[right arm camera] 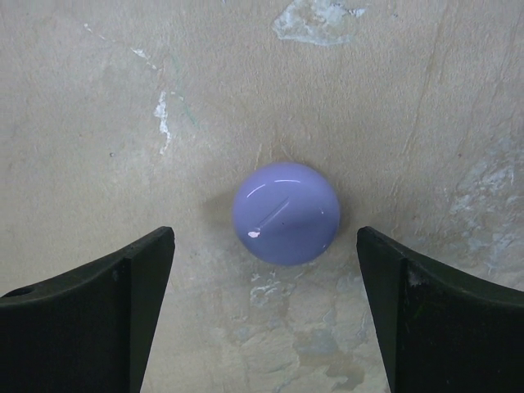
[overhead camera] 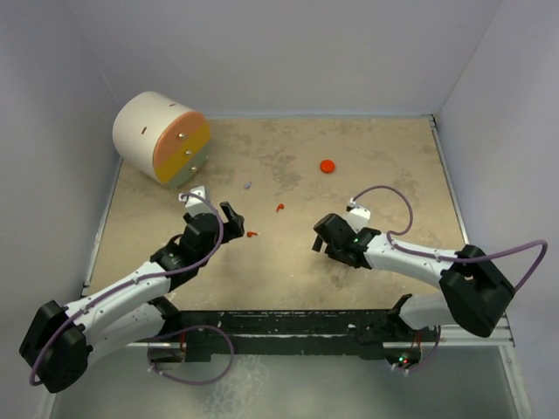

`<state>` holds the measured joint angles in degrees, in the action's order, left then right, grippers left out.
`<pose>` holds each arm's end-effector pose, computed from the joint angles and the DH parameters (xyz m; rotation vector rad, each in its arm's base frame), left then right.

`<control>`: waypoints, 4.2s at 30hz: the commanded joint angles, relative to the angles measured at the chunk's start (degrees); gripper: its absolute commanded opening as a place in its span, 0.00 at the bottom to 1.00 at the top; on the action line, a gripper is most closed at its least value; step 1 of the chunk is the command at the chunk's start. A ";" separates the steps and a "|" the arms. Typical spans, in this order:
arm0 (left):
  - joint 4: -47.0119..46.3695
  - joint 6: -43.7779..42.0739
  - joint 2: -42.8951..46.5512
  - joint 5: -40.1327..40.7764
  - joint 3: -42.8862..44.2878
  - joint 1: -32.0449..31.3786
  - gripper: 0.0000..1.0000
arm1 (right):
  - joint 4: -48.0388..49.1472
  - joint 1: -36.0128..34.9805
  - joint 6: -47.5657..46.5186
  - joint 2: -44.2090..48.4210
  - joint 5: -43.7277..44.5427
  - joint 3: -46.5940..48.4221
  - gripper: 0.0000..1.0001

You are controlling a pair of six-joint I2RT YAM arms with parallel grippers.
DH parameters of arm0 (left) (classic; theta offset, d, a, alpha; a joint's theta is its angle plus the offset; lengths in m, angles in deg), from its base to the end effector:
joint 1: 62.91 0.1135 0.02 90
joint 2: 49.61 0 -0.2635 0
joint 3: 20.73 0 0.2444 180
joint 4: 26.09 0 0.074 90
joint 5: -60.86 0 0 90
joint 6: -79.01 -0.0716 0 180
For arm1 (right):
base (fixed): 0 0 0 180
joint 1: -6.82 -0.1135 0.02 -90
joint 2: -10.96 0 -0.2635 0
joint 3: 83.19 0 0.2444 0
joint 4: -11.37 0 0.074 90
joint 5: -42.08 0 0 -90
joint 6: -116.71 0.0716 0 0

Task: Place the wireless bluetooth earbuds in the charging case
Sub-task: Pick up the charging case at the center of the board.

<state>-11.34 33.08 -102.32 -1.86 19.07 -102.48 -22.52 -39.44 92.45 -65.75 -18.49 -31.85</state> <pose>0.1909 -0.1152 0.2046 -0.3724 1.9896 -0.4456 0.1982 0.1563 0.1480 0.5816 2.3555 0.1961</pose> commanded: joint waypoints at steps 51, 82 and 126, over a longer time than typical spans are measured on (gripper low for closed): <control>3.73 -0.28 2.48 3.80 -0.38 -0.34 0.77 | 21.02 0.73 -13.06 -8.83 -3.71 4.38 0.61; 5.17 0.11 4.41 3.74 -0.20 -0.42 0.77 | 16.73 -4.61 -8.66 -4.27 -4.27 -1.08 0.85; 5.74 0.46 2.67 5.90 -1.91 -0.42 0.77 | 23.32 -18.12 -10.83 -20.31 -5.14 12.09 0.86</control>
<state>-5.09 33.36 -100.33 2.67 17.76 -102.70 0.93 -57.14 81.24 -83.34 -23.35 -21.95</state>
